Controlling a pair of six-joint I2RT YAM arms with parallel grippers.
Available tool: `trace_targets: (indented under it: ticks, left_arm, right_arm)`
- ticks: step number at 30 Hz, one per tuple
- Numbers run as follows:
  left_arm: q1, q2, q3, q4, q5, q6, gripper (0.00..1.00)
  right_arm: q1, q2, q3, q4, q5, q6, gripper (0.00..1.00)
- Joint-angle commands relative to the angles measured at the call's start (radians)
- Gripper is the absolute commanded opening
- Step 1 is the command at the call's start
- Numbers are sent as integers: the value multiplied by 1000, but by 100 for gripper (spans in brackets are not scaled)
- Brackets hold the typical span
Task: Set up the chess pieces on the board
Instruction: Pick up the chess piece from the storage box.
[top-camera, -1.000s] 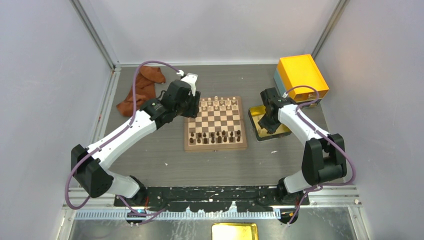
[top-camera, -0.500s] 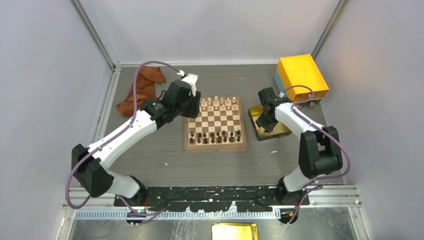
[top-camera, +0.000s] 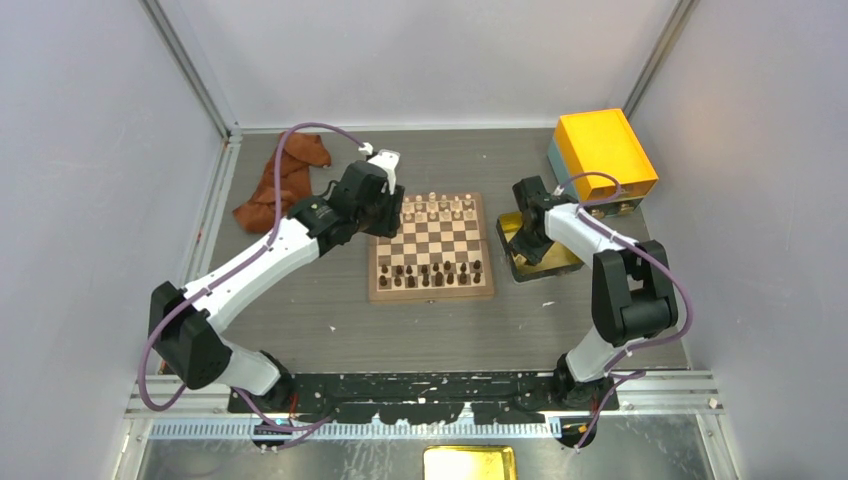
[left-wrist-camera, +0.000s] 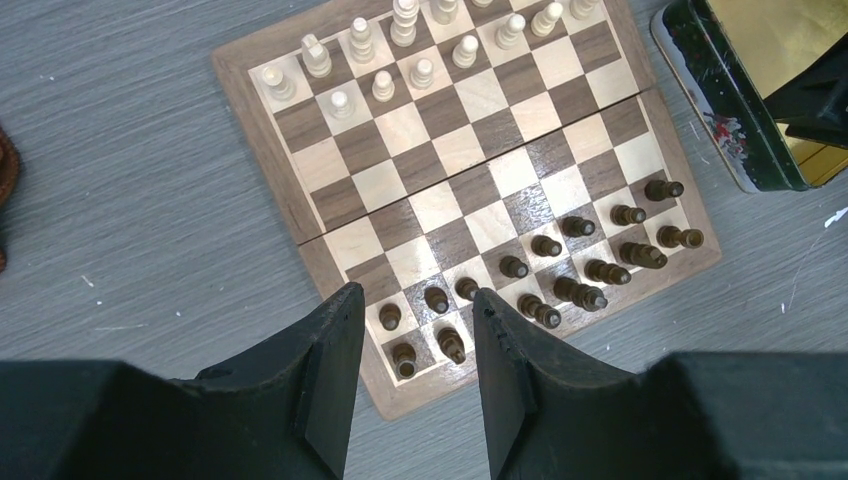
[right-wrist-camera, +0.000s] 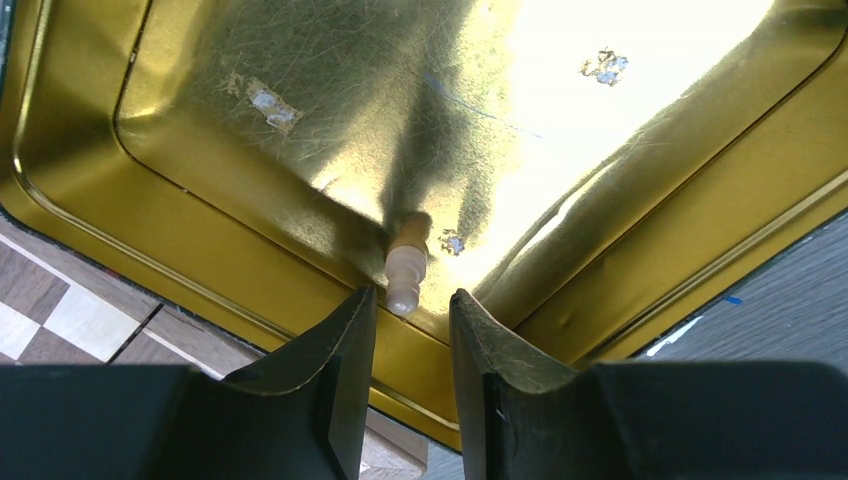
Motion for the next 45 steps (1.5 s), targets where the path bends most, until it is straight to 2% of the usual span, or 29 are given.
trace_targets:
  ticks: [1,5,16,21,36,45]
  left_arm:
    - [-4,-2,35,48,7,15,45]
    - [-4,3,32,53,6,15,45]
    - [-5,16,37,61,4,15,45]
    - [-5,20,40,63,4,15,45]
    - [-4,10,42,59,-10,16,45]
    - [1,-49,44,4,-127,1,45]
  right_arm:
    - [4,8,24,22,1,-5,38]
    - [5,15,28,20,-1,-6,36]
    - [4,32,47,8,7,-14,18]
    - [5,27,53,3,9,-20,1]
    - [4,-9,147,-45,79,-70,1]
    - [10,34,388,-151,72,-147,1]
